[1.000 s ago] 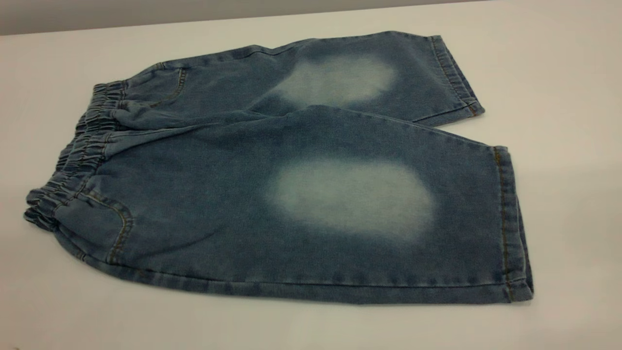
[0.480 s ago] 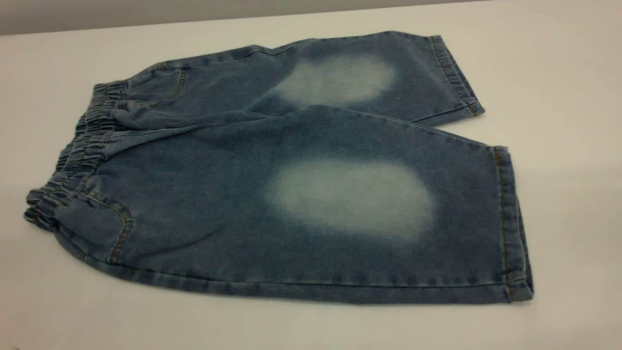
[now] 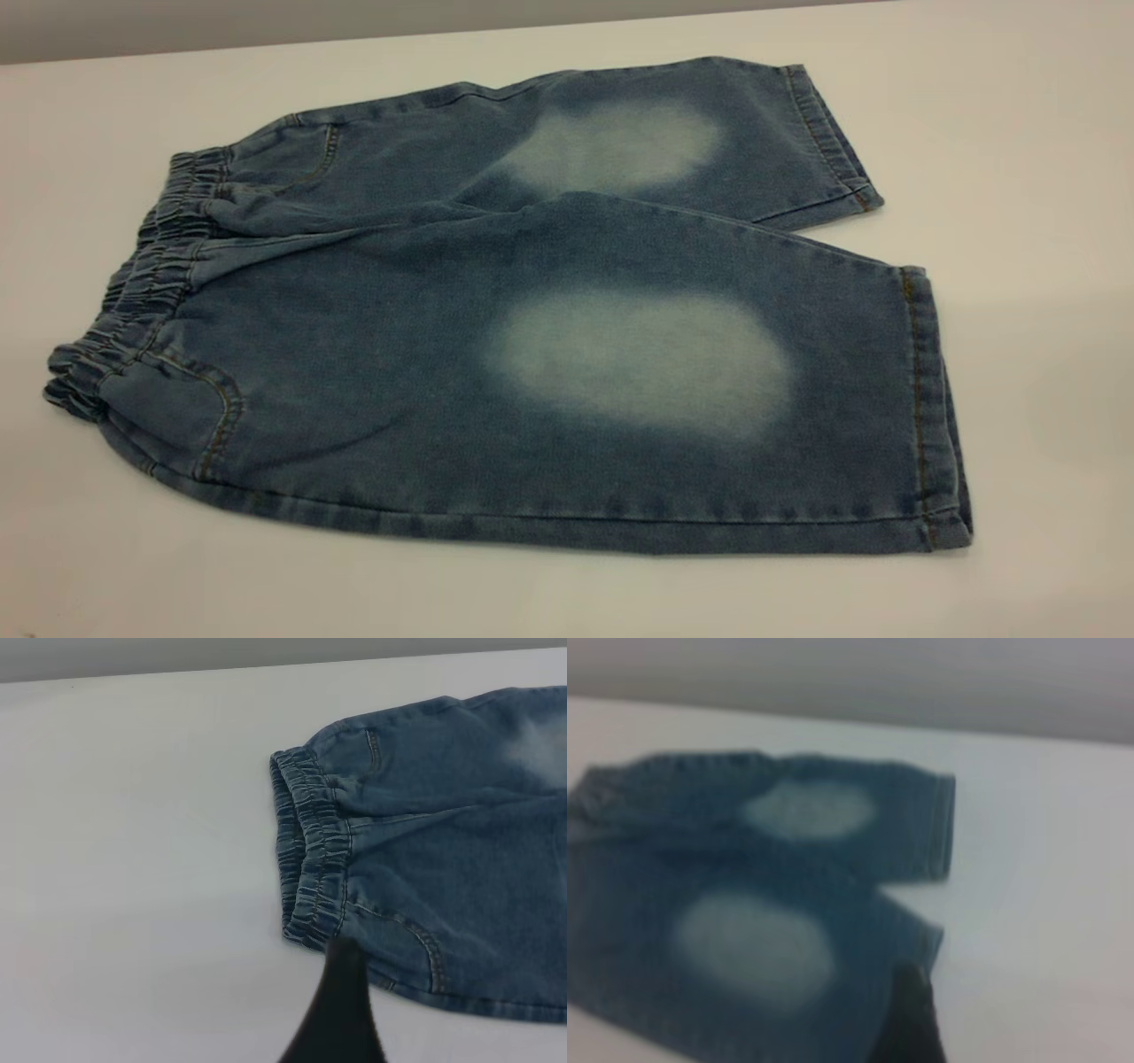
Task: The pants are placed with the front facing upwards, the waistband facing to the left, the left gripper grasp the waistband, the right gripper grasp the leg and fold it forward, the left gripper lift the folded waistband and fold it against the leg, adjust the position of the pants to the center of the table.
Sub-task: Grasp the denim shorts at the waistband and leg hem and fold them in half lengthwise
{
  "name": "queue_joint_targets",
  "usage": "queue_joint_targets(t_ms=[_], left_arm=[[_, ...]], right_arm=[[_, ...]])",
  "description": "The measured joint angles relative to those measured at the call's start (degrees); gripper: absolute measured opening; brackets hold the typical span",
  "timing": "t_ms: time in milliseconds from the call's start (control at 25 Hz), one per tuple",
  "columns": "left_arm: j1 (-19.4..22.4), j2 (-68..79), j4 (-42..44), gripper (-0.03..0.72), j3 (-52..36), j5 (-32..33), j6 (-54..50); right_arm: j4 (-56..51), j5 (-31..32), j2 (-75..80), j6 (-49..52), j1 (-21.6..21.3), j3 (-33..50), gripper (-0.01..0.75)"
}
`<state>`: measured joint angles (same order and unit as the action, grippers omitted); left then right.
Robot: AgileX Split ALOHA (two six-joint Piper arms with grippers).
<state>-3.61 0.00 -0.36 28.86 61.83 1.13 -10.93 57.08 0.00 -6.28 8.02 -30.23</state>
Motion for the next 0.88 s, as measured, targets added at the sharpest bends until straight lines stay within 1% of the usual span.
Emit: queue_joint_targets(t_ms=[120,200,320,480,640,800,880], left_arm=[[0.0,0.03,0.36,0.571,0.0,0.0,-1.13],[0.0,1.02,0.36,0.571,0.54,-0.36,-1.47],[0.0,4.5,1.81,0.571,2.14,-4.31,-4.68],[0.0,12.8,0.36,0.571,4.0,-11.78,-10.06],[0.0,23.66,-3.96,0.571,4.12,-18.89,-12.1],[0.0,34.23,-8.6,0.571,4.12,-27.62,-12.05],[0.0,39.71,-9.18,0.571,4.12,-30.15,-12.0]], right_arm=[[-1.95,-2.13,0.0,0.31,0.0,0.0,0.498],[-2.54,-3.32,0.0,2.45,0.0,0.0,0.498],[-4.15,-4.5,2.61,6.28,0.0,0.0,0.498],[-9.43,-10.0,12.2,5.65,0.0,-0.07,0.498],[-17.64,-15.2,23.4,-1.95,0.0,-1.67,0.498],[-27.2,-15.47,33.45,-11.05,0.0,-2.83,0.498],[-31.71,-15.02,38.44,-15.97,0.0,-2.83,0.498]])
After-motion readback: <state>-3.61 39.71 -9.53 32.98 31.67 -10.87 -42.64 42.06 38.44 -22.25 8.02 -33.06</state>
